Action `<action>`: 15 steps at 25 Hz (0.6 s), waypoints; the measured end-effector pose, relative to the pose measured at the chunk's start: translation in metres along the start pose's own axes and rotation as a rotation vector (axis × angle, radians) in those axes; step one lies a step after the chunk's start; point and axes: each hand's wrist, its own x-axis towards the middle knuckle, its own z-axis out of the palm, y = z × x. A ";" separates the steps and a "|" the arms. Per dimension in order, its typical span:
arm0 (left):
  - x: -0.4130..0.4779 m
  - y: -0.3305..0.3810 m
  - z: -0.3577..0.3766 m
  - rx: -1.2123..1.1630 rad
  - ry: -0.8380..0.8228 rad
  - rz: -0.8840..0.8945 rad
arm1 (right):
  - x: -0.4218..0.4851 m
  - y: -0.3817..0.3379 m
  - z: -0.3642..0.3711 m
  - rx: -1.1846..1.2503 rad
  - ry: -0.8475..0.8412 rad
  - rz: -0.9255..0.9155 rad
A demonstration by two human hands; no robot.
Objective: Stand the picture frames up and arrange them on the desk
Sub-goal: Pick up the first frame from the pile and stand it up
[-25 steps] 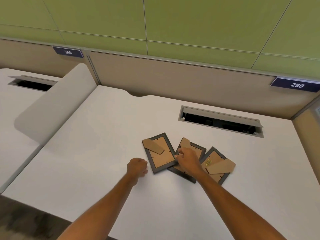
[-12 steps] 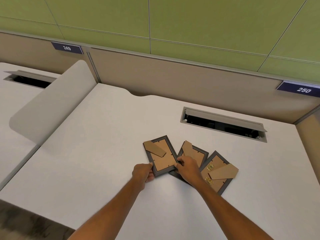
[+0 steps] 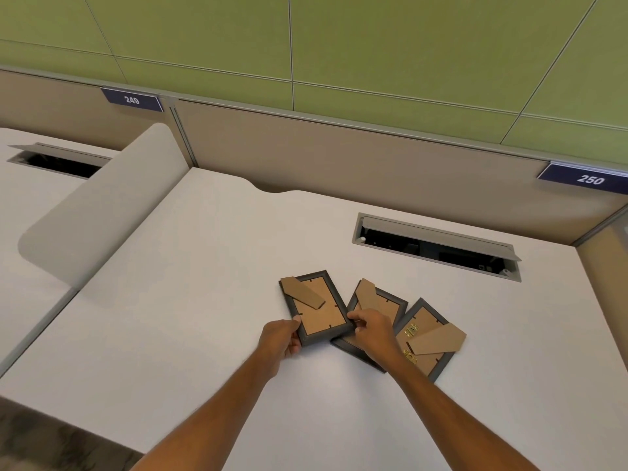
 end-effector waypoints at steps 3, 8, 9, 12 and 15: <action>-0.003 0.009 0.000 0.001 -0.009 0.039 | -0.001 0.000 -0.006 0.065 0.030 -0.027; -0.010 0.030 -0.005 -0.051 -0.051 0.028 | 0.001 -0.005 -0.024 0.254 0.057 -0.069; -0.011 0.035 -0.007 -0.073 -0.069 0.017 | 0.002 -0.008 -0.028 0.273 0.078 -0.096; -0.015 0.051 -0.015 -0.127 -0.138 -0.025 | 0.008 -0.017 -0.038 0.313 0.121 -0.180; -0.018 0.067 -0.020 -0.141 -0.203 -0.062 | 0.014 -0.026 -0.047 0.302 0.124 -0.259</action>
